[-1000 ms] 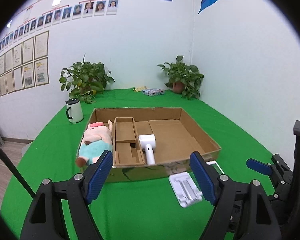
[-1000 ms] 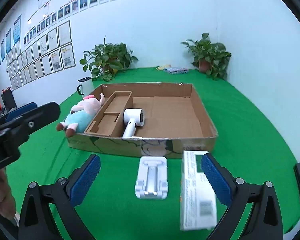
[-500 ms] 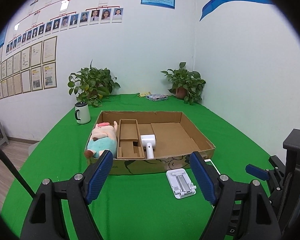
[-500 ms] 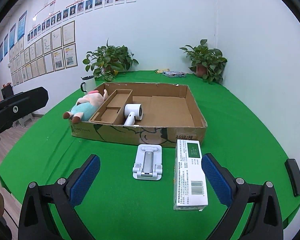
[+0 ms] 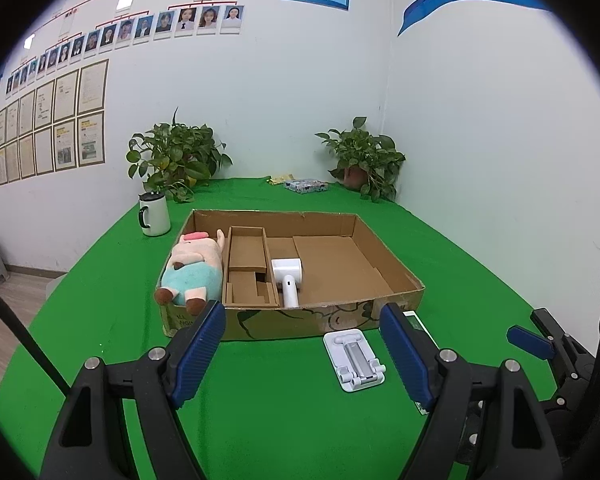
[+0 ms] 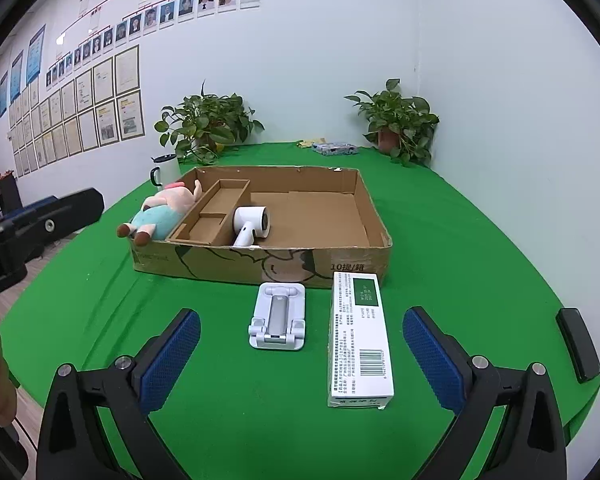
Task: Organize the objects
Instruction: 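Reach the right gripper to the white phone stand and grasp it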
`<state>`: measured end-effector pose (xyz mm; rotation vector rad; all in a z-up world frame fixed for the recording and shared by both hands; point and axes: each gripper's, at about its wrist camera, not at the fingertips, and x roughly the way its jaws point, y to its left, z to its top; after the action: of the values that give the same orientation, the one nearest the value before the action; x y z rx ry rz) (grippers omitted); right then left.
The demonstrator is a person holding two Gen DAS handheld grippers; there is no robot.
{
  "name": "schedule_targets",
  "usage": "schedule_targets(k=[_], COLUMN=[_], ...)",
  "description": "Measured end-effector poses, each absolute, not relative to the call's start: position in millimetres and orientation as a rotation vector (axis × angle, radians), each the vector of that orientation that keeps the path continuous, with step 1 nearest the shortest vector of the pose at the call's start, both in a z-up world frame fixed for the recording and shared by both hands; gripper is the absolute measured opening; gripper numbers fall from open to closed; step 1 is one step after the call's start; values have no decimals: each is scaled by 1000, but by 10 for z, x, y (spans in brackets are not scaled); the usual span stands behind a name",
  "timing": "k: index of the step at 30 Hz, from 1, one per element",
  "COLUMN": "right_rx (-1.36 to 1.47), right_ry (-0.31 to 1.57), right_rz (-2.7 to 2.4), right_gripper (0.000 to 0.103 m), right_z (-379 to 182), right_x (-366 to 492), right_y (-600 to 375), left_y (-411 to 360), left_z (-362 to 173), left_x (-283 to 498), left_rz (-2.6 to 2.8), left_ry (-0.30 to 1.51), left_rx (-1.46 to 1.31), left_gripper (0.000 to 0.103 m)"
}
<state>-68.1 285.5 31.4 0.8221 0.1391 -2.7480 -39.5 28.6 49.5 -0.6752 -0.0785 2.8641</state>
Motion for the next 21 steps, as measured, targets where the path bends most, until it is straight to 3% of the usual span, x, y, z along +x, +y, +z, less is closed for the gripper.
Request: schedule_targets(k=[8, 18, 21], right_rx=[858, 995, 1066], right_ry=[129, 241, 149], right_rz=[-2687, -2448, -2382], right_gripper=[102, 101, 99], right_z=[175, -455, -667], right_x=[-796, -1149, -1444], right_y=[2854, 2401, 2213], left_y=[218, 144, 156], left_z=[286, -214, -432], left_x=[-534, -1188, -1453], left_rz=[2840, 2675, 2638], left_ry=[-126, -218, -179], left_rx=[-776, -1017, -1136], left_gripper=[79, 79, 78])
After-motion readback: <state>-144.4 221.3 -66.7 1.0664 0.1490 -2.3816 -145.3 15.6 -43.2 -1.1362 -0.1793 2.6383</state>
